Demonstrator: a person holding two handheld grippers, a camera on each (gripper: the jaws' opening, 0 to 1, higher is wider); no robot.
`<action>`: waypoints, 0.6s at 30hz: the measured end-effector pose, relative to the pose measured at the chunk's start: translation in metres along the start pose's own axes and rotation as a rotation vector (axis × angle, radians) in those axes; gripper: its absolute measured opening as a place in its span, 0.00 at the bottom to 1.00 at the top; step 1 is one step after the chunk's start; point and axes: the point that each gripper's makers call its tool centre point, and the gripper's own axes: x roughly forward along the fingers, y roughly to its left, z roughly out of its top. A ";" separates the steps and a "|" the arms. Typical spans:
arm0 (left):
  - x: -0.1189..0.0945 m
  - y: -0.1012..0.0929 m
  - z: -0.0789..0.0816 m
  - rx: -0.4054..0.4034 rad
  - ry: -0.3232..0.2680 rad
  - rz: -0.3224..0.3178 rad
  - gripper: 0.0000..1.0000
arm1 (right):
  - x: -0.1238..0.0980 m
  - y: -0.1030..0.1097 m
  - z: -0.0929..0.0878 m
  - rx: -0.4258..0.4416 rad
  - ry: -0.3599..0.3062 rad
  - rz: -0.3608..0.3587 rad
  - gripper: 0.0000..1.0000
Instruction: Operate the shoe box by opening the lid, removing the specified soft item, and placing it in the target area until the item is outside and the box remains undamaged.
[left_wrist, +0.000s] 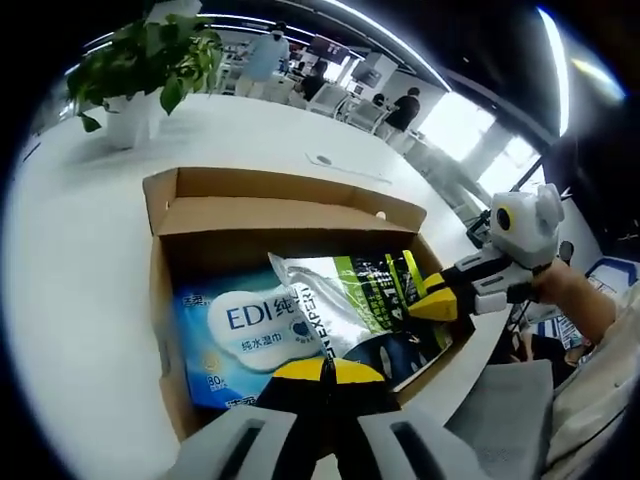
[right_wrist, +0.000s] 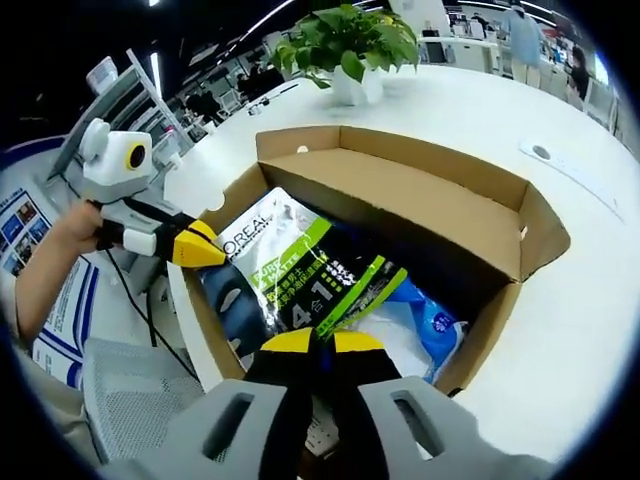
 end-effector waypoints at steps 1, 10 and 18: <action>0.000 -0.001 0.000 0.000 0.000 0.000 0.00 | -0.002 -0.001 0.001 0.010 -0.004 0.000 0.02; 0.000 -0.015 0.007 0.028 -0.005 -0.020 0.00 | -0.018 -0.006 0.006 0.045 -0.030 -0.013 0.00; 0.001 -0.030 0.017 0.046 -0.018 -0.045 0.00 | -0.035 -0.013 0.011 0.077 -0.061 -0.025 0.00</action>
